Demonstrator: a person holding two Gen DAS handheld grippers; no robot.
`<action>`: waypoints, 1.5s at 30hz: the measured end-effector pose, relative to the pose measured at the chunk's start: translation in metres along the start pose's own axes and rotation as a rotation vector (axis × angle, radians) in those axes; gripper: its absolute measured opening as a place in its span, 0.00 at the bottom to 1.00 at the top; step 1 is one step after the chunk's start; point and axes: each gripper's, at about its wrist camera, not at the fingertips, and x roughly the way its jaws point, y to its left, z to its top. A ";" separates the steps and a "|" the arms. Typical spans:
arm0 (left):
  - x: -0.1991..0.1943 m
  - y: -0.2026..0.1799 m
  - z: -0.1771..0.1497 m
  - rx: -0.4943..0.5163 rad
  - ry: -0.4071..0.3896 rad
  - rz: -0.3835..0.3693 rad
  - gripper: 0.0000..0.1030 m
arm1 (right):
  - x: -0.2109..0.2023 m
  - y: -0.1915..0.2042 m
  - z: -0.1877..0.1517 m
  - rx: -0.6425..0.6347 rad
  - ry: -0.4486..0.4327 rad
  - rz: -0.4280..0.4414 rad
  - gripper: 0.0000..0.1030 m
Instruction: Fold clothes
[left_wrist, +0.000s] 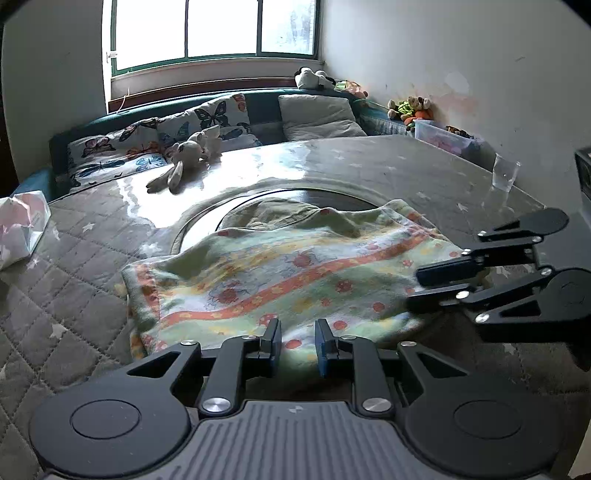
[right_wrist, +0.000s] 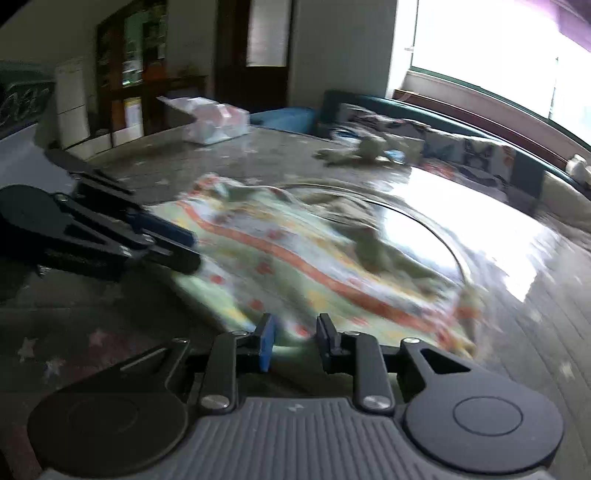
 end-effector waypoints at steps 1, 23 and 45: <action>-0.001 0.001 0.000 -0.005 -0.001 0.001 0.22 | -0.002 -0.003 -0.003 0.012 0.000 -0.007 0.23; -0.020 0.051 -0.012 -0.199 -0.003 0.101 0.22 | -0.010 -0.043 -0.009 0.132 0.000 -0.062 0.18; 0.018 0.090 0.037 -0.208 0.016 0.169 0.21 | 0.024 -0.075 0.027 0.138 0.025 -0.068 0.18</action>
